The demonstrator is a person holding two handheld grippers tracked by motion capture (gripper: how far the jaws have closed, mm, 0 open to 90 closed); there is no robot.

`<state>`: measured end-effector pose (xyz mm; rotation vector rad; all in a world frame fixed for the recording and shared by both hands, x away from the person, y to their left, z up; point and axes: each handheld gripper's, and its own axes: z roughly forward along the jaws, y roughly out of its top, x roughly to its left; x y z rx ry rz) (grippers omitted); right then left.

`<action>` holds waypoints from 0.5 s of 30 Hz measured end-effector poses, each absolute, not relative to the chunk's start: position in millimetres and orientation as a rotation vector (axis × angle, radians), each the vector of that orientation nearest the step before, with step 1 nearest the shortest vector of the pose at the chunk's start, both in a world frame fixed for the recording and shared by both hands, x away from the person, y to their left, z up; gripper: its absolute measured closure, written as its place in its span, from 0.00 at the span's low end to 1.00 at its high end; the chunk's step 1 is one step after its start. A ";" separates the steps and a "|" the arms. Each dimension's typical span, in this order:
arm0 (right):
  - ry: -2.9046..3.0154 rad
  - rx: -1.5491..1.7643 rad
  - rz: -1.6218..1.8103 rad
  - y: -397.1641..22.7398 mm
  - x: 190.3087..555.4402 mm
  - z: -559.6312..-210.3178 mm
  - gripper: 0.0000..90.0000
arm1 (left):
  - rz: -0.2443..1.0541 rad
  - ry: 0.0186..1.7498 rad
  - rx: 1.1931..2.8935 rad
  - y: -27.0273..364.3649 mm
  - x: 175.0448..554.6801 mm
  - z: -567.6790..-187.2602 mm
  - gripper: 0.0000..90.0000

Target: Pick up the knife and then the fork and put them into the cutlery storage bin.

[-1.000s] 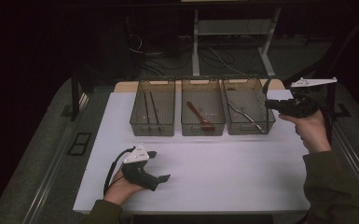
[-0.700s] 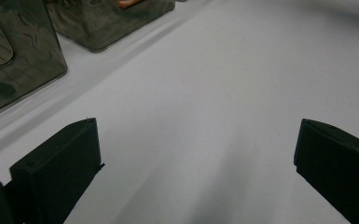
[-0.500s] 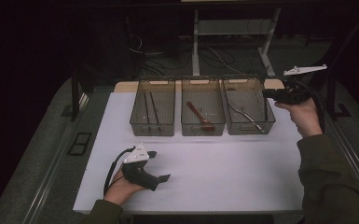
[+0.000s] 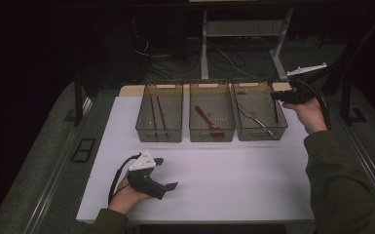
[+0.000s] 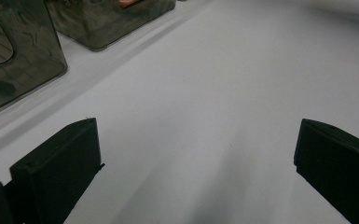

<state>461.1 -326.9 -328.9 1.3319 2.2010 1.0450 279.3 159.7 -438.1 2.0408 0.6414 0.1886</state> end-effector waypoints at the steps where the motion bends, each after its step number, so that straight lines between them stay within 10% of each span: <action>1: 2.207 1.332 1.030 -326.6 463.1 -331.1 0.93 | 0.189 0.639 2.042 159.6 279.2 -438.0 0.00; 15: 2.338 1.379 0.816 -320.9 480.6 -363.0 0.93 | 0.186 0.633 2.045 159.6 279.2 -438.0 0.00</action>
